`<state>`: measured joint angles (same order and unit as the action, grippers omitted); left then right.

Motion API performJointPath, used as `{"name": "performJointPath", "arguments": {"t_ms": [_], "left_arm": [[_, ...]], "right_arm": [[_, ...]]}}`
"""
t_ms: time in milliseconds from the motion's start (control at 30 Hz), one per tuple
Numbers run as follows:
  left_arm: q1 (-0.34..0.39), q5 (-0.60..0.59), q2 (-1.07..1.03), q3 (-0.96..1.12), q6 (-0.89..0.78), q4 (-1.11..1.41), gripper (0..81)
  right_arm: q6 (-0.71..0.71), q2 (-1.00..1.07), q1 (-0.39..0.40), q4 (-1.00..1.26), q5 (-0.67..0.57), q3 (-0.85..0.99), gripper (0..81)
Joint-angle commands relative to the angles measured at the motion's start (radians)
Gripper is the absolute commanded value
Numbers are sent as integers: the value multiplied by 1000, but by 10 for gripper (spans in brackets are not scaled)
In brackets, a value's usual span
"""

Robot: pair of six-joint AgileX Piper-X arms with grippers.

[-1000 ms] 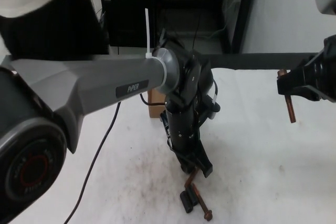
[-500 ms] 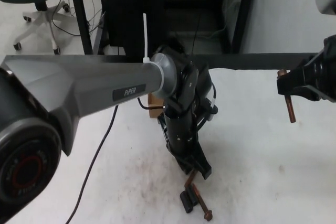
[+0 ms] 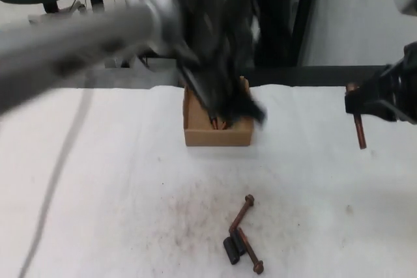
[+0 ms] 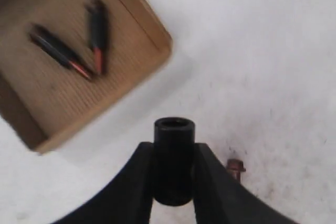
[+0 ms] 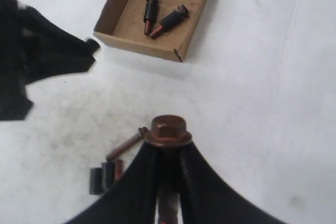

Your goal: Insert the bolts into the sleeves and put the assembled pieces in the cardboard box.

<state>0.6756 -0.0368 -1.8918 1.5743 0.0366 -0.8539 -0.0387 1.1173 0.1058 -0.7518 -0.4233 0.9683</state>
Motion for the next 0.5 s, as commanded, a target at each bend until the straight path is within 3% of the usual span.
{"name": "performJointPath", "arguments": {"t_ms": [0,200,333,467], "left_arm": [[-47,20,235,-14,-81,91,2],[-68,-93,524,-252,-228,235,2],[-65,-327,713,-538,-252,441,2],[-65,-606,873,-852,-280,828,2]], "right_arm": [[-103,-20,-13,102,-147,2,9],[-357,-20,-8,439,-316,2,9],[-540,-20,30,737,-402,2,9],[-576,-20,129,998,-407,2,9]]}}
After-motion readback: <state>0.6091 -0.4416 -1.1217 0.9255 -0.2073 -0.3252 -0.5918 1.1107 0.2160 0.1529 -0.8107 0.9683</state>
